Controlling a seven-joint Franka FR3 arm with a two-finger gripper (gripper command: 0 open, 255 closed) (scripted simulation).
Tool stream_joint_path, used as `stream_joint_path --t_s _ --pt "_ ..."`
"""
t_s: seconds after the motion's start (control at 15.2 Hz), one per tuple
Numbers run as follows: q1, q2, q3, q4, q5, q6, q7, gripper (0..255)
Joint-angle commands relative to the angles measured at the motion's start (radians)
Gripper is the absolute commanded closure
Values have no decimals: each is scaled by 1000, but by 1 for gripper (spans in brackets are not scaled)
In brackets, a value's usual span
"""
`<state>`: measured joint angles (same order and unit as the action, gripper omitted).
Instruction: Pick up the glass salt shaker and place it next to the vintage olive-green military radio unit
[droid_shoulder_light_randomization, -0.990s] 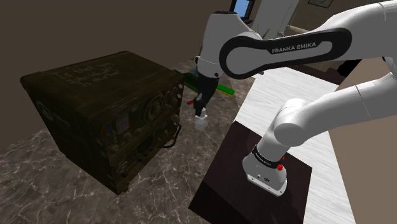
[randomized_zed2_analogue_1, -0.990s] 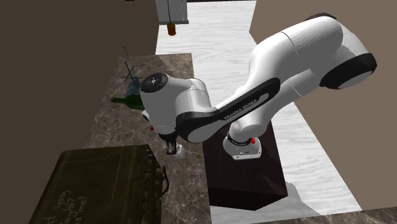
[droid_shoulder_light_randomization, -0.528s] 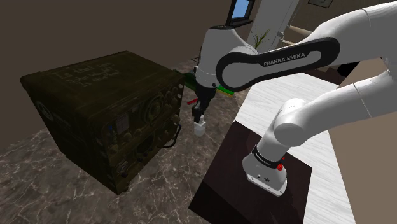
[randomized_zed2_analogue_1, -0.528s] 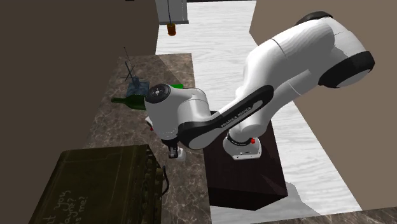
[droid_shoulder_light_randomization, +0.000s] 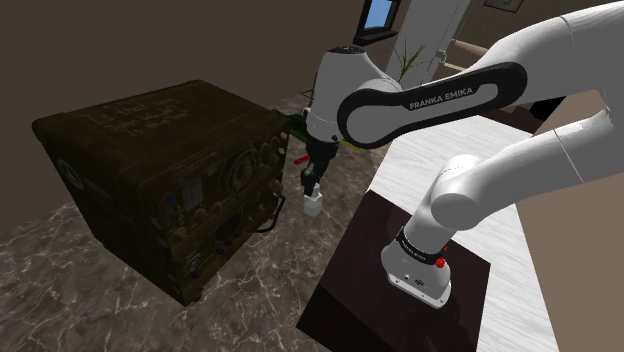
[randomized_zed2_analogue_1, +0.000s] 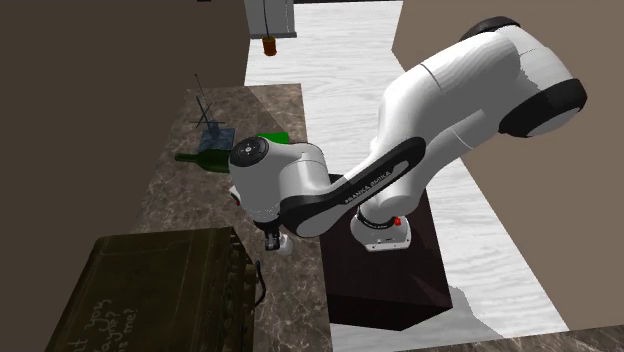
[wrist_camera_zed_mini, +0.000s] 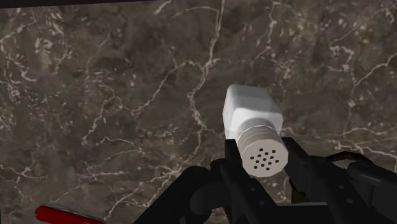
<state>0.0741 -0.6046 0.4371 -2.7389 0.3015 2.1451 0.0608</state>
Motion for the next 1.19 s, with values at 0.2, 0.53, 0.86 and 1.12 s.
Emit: stream_joint_path --t_s 0.2,0.53,0.86,1.12 --pt "0 0 0 0 0 0 0 0" --pt "-2 -37 -20 45 -13 -82 0 0" --pt "-4 -63 -36 90 -24 -152 1 0" --pt "-4 -63 -36 90 -24 -152 1 0"
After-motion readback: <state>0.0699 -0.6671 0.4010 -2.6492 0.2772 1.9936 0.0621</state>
